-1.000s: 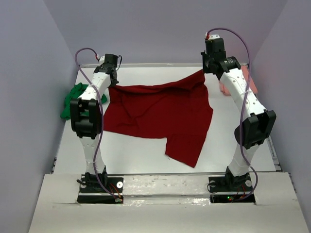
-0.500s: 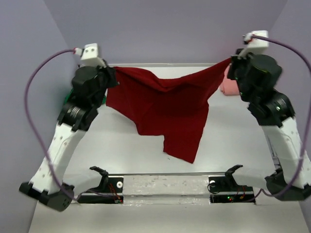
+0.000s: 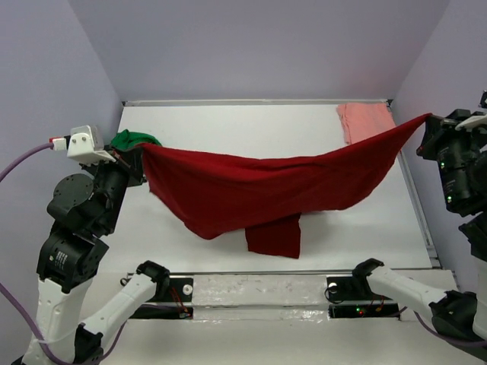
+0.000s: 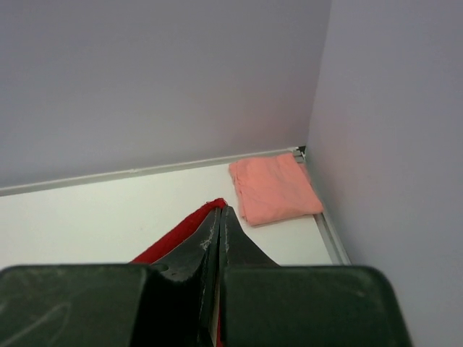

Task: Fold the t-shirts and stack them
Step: Flatten the tshirt out

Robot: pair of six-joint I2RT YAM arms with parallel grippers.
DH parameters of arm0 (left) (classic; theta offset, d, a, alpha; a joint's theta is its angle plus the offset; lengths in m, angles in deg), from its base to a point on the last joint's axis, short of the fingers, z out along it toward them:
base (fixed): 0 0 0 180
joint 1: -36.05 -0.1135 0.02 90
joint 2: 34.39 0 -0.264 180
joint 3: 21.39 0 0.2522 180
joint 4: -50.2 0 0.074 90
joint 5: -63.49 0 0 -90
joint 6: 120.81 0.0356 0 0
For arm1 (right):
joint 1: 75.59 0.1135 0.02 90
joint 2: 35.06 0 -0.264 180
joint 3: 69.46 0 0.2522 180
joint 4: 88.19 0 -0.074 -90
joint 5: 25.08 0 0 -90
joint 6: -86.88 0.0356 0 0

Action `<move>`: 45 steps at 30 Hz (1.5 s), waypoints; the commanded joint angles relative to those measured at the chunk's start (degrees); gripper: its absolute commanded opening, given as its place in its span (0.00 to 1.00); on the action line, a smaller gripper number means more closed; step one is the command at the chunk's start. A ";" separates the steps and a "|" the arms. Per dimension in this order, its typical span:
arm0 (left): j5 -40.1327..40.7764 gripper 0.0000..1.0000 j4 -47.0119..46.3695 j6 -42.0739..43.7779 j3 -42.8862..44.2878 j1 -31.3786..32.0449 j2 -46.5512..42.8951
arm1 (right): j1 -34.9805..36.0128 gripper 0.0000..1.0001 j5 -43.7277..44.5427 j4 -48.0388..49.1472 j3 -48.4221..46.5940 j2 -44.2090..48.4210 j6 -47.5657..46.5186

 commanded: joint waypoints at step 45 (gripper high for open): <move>-10.28 0.00 -11.21 0.24 17.65 -17.56 52.40 | -10.48 0.00 -17.94 0.97 -47.00 -65.54 -3.84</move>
